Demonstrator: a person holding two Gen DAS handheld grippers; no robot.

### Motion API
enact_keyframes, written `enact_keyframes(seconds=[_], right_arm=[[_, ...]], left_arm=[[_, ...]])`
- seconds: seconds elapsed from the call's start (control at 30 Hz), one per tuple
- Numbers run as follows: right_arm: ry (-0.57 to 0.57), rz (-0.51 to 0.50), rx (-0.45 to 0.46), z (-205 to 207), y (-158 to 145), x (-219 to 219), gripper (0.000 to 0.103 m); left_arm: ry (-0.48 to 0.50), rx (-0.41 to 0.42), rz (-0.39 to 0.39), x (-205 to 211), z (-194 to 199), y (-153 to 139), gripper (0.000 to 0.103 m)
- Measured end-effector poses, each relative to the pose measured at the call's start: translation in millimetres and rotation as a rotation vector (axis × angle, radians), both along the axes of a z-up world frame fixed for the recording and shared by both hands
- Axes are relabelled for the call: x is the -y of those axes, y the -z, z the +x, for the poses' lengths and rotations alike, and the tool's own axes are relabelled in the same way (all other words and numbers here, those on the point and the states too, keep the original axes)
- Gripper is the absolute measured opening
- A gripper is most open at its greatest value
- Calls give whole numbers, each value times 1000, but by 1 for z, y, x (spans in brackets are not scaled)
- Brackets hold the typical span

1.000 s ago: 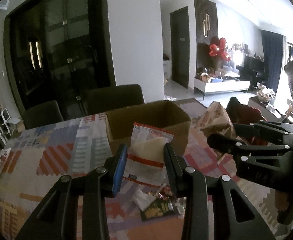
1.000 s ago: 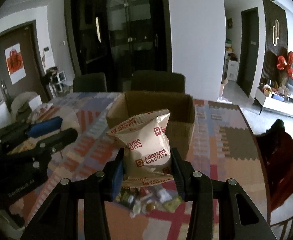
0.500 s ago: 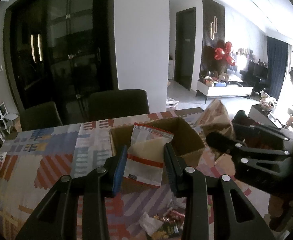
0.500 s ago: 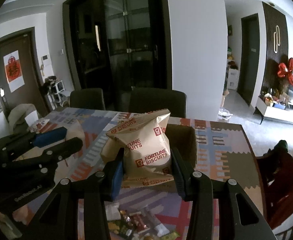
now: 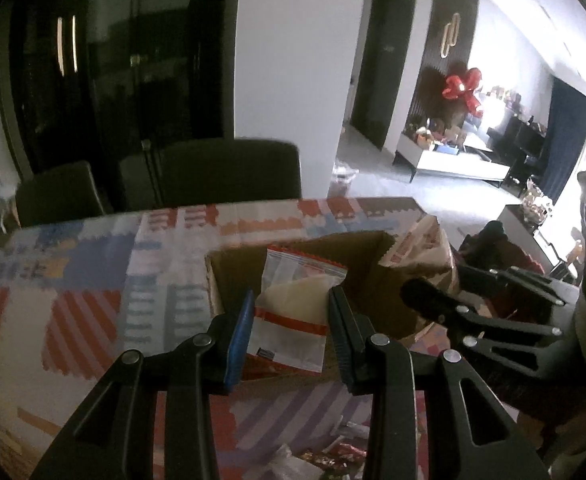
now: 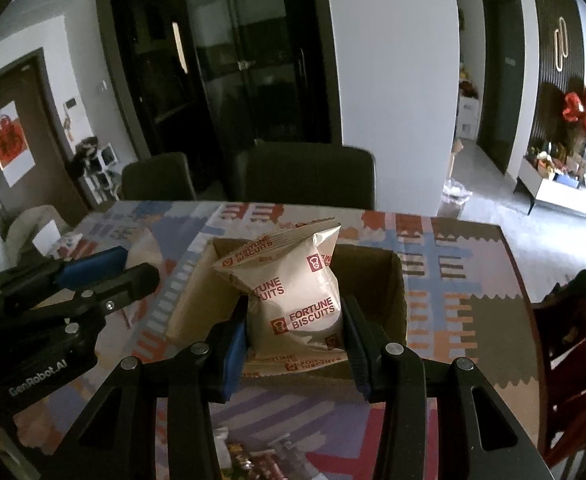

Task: Organize snacks
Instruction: 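Carry both bags into the cardboard box and open both tools to release them, then withdraw both open tools from the box back toward the snack pile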

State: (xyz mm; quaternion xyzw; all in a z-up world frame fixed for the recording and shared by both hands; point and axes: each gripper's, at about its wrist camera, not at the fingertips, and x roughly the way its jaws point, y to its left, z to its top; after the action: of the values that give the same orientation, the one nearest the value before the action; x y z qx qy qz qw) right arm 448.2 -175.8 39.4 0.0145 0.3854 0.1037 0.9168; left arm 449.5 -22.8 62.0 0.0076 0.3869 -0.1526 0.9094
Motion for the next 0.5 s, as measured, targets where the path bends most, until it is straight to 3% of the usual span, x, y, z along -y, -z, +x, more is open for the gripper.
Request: enact_keyframes(seconds=[0.3,0.37,0.4,0.43,0.5], right_arm=[[44,22,-93,34,34,10,45],[66,10,-102,39,38,10,47],[79,2,-109,40,40,12,54],[90,-5,-110,41,40,13,63],[108,-18,-96,37,39,16,63]], left_arm=[[-3,-71,32,11,28,25,40],[-6,-83,47,12,32,30,57],[-9,-79,52,10,33,31,61],[-15,-74,55,9,33,31,63],[-36,-60,73,6,32,31,65]])
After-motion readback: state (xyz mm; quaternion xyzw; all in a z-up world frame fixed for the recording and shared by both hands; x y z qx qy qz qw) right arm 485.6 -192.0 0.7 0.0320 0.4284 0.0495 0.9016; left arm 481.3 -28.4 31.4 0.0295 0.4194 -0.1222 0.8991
